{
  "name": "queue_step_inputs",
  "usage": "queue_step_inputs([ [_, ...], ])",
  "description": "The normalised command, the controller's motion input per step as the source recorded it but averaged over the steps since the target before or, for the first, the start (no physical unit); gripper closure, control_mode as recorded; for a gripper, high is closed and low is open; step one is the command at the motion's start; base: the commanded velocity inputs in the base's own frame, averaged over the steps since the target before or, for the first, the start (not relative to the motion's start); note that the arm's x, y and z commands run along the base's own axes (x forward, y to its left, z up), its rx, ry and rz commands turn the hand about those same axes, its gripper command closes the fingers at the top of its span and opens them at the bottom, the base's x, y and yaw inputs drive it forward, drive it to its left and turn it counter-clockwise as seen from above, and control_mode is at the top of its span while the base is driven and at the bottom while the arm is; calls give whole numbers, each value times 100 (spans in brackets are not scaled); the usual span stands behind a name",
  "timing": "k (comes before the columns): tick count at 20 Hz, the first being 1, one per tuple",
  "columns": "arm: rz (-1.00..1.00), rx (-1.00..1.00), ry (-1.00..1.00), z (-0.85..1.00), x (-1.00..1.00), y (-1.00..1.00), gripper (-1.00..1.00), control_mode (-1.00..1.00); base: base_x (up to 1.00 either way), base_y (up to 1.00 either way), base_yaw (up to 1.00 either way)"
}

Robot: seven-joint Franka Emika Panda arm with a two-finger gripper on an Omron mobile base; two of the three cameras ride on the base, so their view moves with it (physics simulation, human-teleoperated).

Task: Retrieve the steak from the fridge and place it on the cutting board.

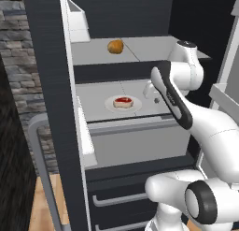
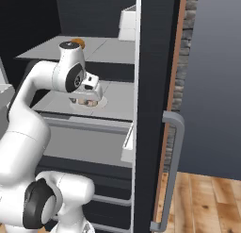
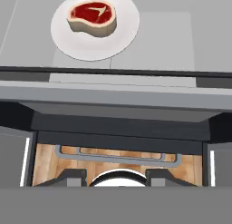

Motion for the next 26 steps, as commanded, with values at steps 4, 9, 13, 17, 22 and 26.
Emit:
queue_step_inputs([
  [4, 1, 0, 0, -11, 5, 10, -100, -100, 0, 0, 0],
  [9, 18, -1, 0, -24, -1, 31, -100, -100, 0, 0, 0],
  [13, 1, 0, 0, -16, 14, 49, -100, -100, 0, 0, 0],
  [17, -20, 2, -3, -13, 33, 41, -100, -100, 0, 0, 0],
  [22, -33, 14, -2, -24, 41, 30, -100, -100, 0, 0, 0],
  [26, -34, 14, -1, -19, 30, 15, -100, -100, 0, 0, 0],
])
